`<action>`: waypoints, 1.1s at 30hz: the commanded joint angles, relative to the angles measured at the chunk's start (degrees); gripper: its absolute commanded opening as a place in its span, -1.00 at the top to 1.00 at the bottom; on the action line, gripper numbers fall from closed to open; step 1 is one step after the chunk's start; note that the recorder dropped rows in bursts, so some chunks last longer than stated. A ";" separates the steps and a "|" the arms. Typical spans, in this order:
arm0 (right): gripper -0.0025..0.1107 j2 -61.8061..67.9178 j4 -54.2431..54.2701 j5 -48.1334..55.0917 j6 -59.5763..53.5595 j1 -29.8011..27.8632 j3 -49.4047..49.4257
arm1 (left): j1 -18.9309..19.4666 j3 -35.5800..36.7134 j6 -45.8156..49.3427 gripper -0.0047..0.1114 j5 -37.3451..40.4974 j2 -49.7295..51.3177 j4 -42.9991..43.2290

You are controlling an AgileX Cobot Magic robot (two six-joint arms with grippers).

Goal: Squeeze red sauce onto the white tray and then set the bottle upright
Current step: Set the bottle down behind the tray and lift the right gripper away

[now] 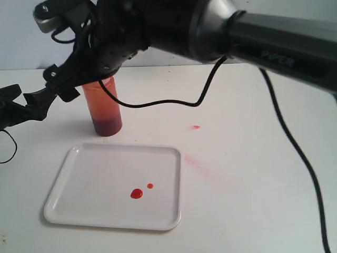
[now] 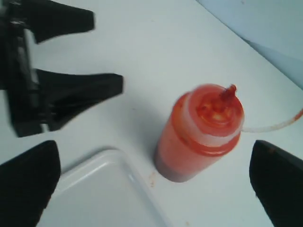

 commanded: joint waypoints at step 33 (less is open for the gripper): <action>0.96 -49.25 -29.01 -7.40 21.43 -14.55 31.84 | 0.19 -0.27 -14.94 -0.87 -5.94 -15.88 29.59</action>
